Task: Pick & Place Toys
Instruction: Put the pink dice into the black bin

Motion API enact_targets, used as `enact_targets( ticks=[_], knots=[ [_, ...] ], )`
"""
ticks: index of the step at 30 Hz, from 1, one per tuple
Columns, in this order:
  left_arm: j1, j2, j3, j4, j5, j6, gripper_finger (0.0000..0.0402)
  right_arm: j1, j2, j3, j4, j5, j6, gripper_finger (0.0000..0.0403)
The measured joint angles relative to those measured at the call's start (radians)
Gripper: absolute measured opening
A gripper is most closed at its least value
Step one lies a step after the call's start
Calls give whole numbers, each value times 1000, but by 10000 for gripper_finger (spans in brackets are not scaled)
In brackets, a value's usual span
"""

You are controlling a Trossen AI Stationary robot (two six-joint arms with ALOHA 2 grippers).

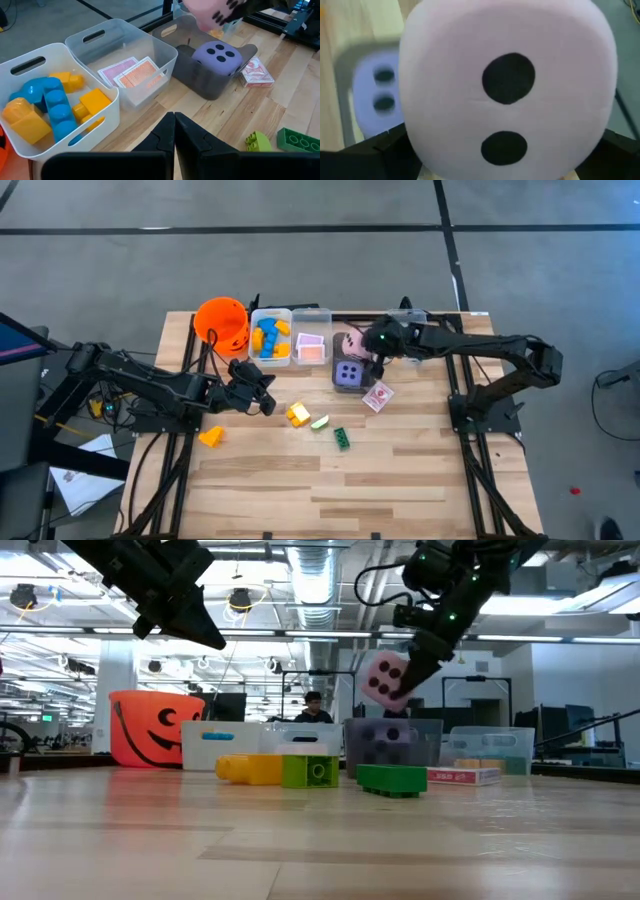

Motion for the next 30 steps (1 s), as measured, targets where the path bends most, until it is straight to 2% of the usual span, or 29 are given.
enact_targets(
  ticks=[3,7,10,13,15,17,20,22,25,26,30],
  knots=[
    [0,0,0,0,0,0,0,11,0,17,-91,42,-20,400],
    [0,0,0,1,0,0,0,7,0,31,-144,44,-24,400],
    [0,0,0,1,0,0,0,6,0,56,-120,80,-51,400],
    [0,0,0,6,0,0,0,6,-1,63,-120,90,44,400],
    [0,0,0,14,0,0,0,1,1,72,-121,99,3,400],
    [0,0,0,21,0,0,0,-1,-2,79,-107,125,45,400],
    [0,0,0,21,0,0,0,-19,1,76,-131,50,68,400],
    [0,0,0,21,0,0,0,-24,0,77,-142,47,92,400],
    [0,0,0,21,0,0,0,-27,0,76,-180,-52,79,400],
    [0,0,0,21,0,0,0,-26,0,76,-176,-45,58,400],
    [0,0,0,29,0,0,0,-11,0,76,-125,92,33,400]
  ],
)
